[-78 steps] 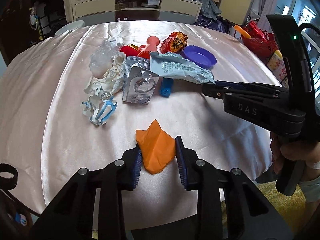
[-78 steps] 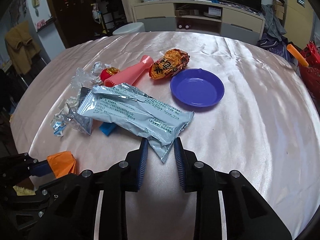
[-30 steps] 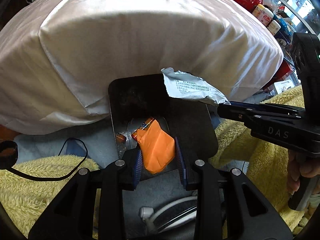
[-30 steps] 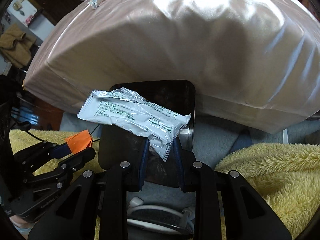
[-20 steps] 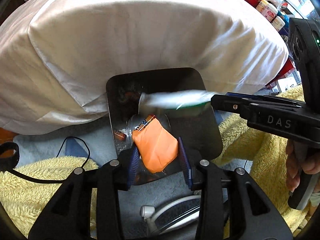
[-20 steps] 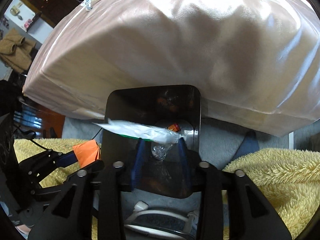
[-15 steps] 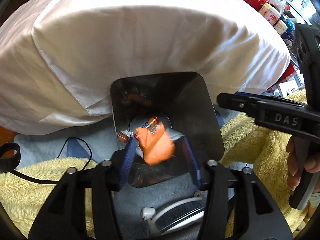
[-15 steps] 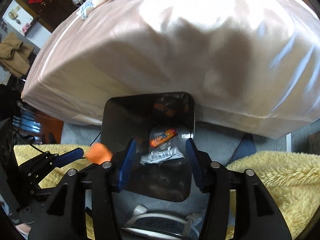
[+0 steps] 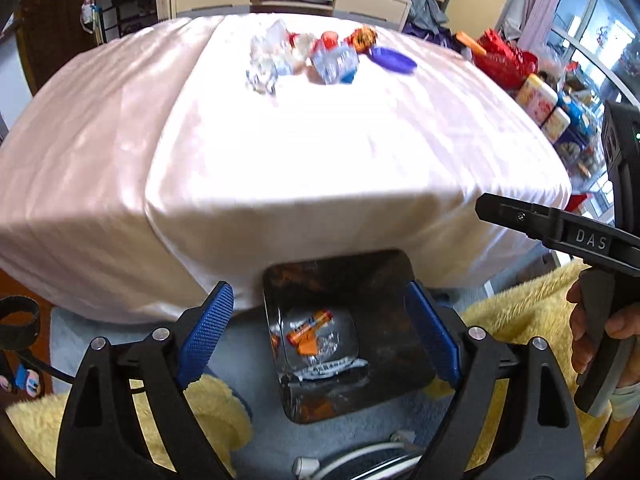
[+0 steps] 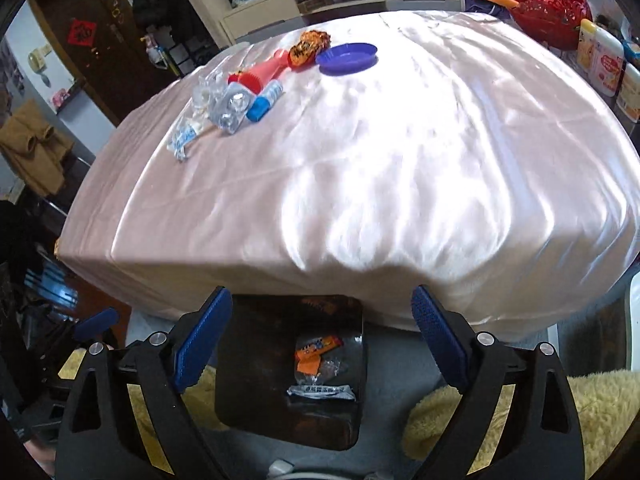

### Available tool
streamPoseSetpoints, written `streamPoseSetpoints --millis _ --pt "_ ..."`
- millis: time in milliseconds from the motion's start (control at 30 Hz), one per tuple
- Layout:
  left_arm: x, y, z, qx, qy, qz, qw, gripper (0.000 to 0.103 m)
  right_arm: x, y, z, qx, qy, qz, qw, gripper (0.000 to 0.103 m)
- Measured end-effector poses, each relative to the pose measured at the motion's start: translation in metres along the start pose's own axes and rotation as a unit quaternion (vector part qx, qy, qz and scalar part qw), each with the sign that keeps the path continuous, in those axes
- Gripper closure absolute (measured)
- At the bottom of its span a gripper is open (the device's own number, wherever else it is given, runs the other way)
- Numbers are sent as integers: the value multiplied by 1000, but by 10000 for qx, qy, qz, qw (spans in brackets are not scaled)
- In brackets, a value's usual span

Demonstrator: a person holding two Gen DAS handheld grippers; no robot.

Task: Collect trash
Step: 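Grasp the blue-white wrapper with the left tool while the right tool grasps the blue plate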

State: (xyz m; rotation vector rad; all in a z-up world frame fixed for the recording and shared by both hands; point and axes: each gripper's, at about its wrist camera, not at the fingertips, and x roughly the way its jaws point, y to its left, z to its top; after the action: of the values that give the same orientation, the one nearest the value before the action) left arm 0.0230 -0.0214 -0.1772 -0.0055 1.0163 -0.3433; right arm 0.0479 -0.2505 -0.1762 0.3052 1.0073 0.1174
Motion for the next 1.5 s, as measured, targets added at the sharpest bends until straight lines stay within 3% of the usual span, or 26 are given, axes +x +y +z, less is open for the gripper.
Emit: streamPoseSetpoints --millis 267,767,967,1100,1367,1500 --pt "-5 16 52 -32 -271 192 9994 20 -8 -5 54 44 -398 -70 9992 11" --pt "39 34 129 -47 -293 258 9992 23 47 -10 145 -40 -537 -407 9977 12" --pt "69 39 148 -103 -117 253 9996 36 79 -17 170 -150 -425 -785 9959 11" --pt "85 41 154 -103 24 241 9997 47 99 -16 181 -244 -310 -874 9954 7" --pt "95 45 169 -133 -14 221 9997 56 130 -7 207 -316 -129 -856 9957 3" --pt "97 47 174 -116 -33 299 9995 68 139 -4 218 -409 -207 -976 9942 3"
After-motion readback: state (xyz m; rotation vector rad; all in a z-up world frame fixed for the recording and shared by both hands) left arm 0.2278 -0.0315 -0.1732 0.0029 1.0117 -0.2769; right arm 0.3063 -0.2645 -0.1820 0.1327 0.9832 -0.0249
